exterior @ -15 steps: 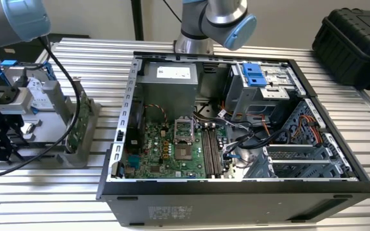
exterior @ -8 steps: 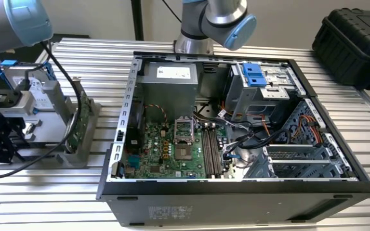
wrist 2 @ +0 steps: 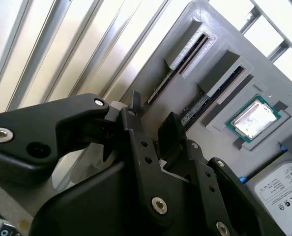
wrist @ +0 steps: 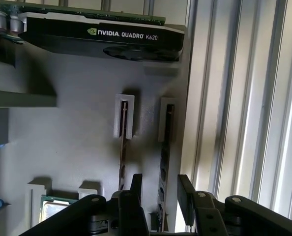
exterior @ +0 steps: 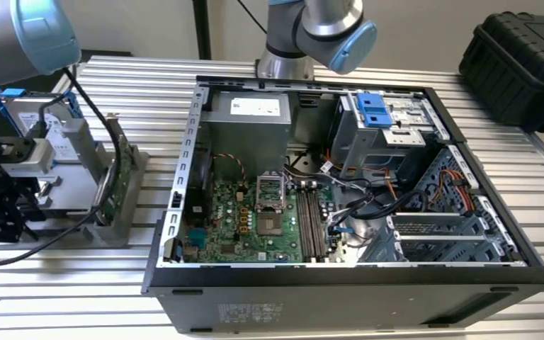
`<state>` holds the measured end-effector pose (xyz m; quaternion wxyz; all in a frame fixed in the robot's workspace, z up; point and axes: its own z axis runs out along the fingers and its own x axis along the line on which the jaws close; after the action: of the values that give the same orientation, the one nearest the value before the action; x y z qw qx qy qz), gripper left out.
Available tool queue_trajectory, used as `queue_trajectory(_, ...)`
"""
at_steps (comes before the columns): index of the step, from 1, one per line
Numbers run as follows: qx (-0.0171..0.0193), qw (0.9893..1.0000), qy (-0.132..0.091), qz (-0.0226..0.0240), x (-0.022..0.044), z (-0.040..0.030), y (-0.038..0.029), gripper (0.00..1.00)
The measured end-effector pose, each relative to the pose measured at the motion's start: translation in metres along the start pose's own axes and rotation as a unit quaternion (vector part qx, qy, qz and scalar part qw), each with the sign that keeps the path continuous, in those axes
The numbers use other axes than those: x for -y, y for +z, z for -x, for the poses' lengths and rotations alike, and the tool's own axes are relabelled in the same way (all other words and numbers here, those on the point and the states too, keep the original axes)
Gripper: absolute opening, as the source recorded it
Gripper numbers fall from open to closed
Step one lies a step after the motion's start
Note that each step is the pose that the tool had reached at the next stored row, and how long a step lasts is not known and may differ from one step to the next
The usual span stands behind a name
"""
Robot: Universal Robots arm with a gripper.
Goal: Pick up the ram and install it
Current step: 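Pick up the ram and move it above insertion slot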
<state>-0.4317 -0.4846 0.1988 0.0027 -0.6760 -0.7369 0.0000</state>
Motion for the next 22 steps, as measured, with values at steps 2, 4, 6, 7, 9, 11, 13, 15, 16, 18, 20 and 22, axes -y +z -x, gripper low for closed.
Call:
queue_trajectory(2,-0.0001,1.0000,0.000,-0.0004,0.0000,0.0001,0.0017,1.00)
queue_trajectory(4,-0.0001,1.0000,0.000,-0.0012,0.0000,0.0003,0.0029,1.00)
queue_trajectory(6,-0.0002,1.0000,0.000,-0.0018,0.0000,0.0007,0.0042,1.00)
queue_trajectory(7,-0.0002,1.0000,0.000,-0.0020,0.0000,0.0008,0.0047,1.00)
queue_trajectory(9,-0.0002,1.0000,0.000,-0.0023,0.0001,0.0008,0.0051,1.00)
queue_trajectory(11,-0.0002,1.0000,0.000,-0.0023,0.0000,0.0008,0.0051,1.00)
queue_trajectory(13,-0.0003,1.0000,0.000,-0.0024,0.0000,0.0009,0.0052,1.00)
queue_trajectory(15,-0.0003,1.0000,0.000,-0.0024,0.0000,0.0009,0.0051,1.00)
queue_trajectory(16,-0.0003,1.0000,0.000,-0.0024,0.0000,0.0009,0.0052,1.00)
queue_trajectory(18,-0.0002,1.0000,0.000,-0.0024,0.0000,0.0009,0.0052,1.00)
queue_trajectory(20,-0.0002,1.0000,0.000,-0.0024,0.0000,0.0009,0.0052,1.00)
queue_trajectory(22,-0.0002,1.0000,0.000,-0.0024,0.0000,0.0009,0.0052,1.00)
